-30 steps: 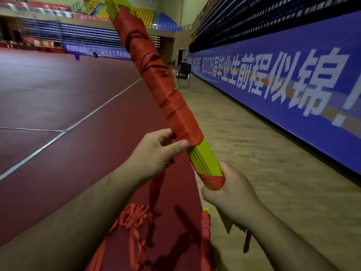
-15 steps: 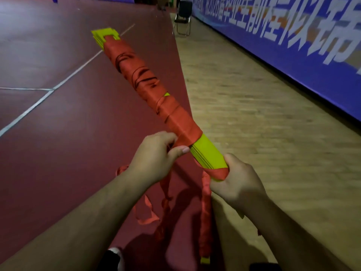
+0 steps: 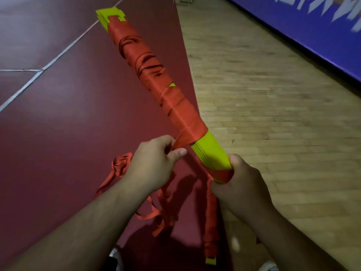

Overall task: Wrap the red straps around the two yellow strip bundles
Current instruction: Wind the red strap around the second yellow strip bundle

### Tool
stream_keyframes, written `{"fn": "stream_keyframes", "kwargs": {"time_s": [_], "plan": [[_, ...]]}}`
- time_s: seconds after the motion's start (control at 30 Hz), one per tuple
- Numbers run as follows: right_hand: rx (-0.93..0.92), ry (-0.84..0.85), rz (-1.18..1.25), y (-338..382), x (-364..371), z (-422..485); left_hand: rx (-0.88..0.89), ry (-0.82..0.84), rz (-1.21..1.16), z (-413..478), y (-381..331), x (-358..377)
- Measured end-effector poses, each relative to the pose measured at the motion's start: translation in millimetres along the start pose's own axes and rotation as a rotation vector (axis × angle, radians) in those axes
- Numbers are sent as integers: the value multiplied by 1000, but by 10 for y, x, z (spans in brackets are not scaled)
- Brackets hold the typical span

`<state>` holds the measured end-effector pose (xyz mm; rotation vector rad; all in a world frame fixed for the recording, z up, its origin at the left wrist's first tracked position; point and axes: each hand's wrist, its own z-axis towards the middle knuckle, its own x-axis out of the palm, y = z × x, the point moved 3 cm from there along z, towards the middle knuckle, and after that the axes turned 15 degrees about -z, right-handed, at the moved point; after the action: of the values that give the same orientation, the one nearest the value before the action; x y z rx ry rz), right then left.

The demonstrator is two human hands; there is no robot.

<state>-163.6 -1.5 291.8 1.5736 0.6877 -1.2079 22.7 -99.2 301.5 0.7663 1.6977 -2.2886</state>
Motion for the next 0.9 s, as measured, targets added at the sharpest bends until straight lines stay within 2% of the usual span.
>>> {"fn": "stream_keyframes", "kwargs": {"time_s": [0.1, 0.17, 0.3, 0.37, 0.43, 0.5, 0.57, 0.6, 0.73, 0.8, 0.9], "plan": [[4, 9, -3, 9, 73, 16, -55, 29, 15, 23, 69, 68], [3, 7, 4, 4, 66, 7, -73, 118, -33, 31, 133, 94], [5, -16, 55, -20, -61, -67, -75, 264, -443, -58, 131, 50], [5, -24, 48, -45, -174, -131, -72, 333, -555, -120, 47, 5], [-12, -18, 25, -62, -313, -222, -85, 410, -613, -198, -31, -30], [-35, -6, -15, -70, -468, -332, -34, 479, -536, -267, -128, -72], [-35, 12, -50, -56, -624, -432, 43, 445, -333, -279, -216, -153], [-34, 20, -55, -48, -683, -461, 56, 417, -305, -278, -262, -199], [-87, 25, 51, 67, -943, -594, -9, 506, -630, -354, -499, -307], [-126, 56, 143, 153, -1053, -652, 7, 447, -703, -364, -631, -368], [-210, 58, 238, 330, -1316, -730, 106, 320, -676, -253, -942, -590]]}}
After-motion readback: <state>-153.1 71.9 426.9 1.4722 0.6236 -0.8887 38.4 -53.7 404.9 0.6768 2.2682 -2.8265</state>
